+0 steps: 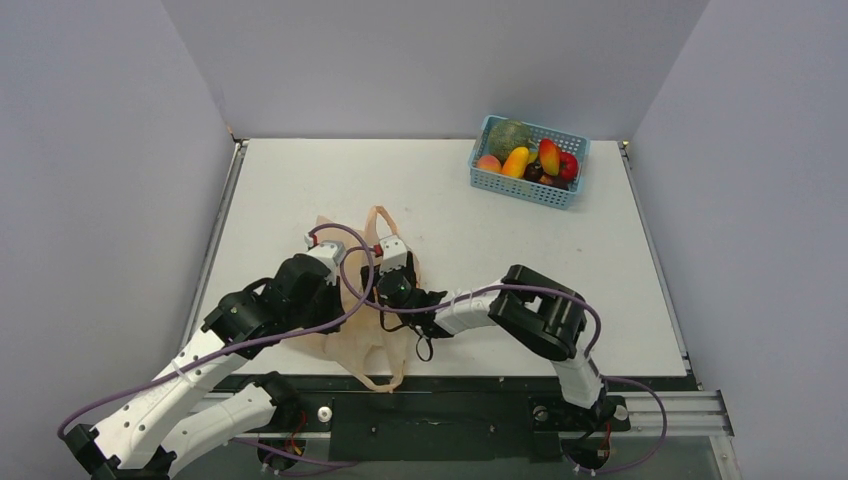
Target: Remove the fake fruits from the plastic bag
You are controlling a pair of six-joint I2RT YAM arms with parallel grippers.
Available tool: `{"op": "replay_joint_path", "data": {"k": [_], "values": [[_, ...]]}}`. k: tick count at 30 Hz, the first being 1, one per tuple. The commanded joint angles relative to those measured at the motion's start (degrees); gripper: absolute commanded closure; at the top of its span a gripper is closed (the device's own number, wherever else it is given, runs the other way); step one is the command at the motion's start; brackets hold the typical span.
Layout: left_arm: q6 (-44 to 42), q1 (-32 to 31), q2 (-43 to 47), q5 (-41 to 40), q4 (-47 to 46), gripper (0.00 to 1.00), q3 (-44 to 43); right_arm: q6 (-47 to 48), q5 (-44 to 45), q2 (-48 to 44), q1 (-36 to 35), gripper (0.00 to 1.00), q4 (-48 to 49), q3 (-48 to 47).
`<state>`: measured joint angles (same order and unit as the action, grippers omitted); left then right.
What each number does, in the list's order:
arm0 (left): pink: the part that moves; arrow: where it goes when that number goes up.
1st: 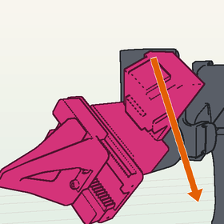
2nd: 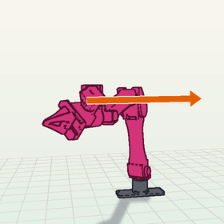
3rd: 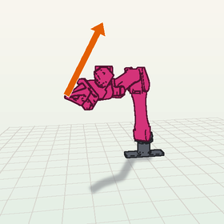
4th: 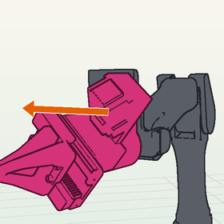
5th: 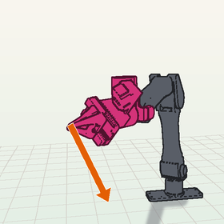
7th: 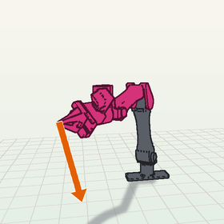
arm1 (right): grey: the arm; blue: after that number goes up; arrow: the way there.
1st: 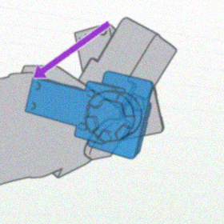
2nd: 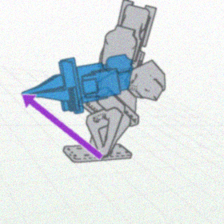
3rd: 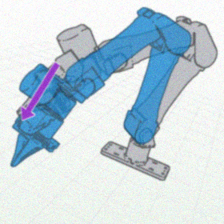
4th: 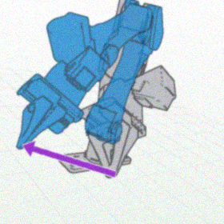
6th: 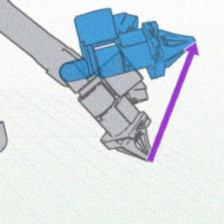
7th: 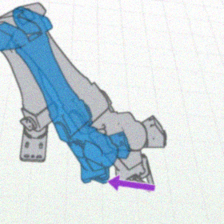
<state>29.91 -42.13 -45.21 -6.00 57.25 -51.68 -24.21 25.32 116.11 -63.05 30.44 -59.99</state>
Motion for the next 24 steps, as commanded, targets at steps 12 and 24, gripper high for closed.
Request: {"op": "replay_joint_path", "data": {"k": [12,24], "values": [[0.66,0.06,-1.13,-0.85,-1.22,1.00,-0.34,5.68,4.55,14.86,0.62,0.68,-2.10,-16.29],[0.84,0.10,-1.24,-1.65,-1.14,1.00,-0.38,6.78,2.88,1.59,0.48,0.92,-3.52,-7.21]]}}
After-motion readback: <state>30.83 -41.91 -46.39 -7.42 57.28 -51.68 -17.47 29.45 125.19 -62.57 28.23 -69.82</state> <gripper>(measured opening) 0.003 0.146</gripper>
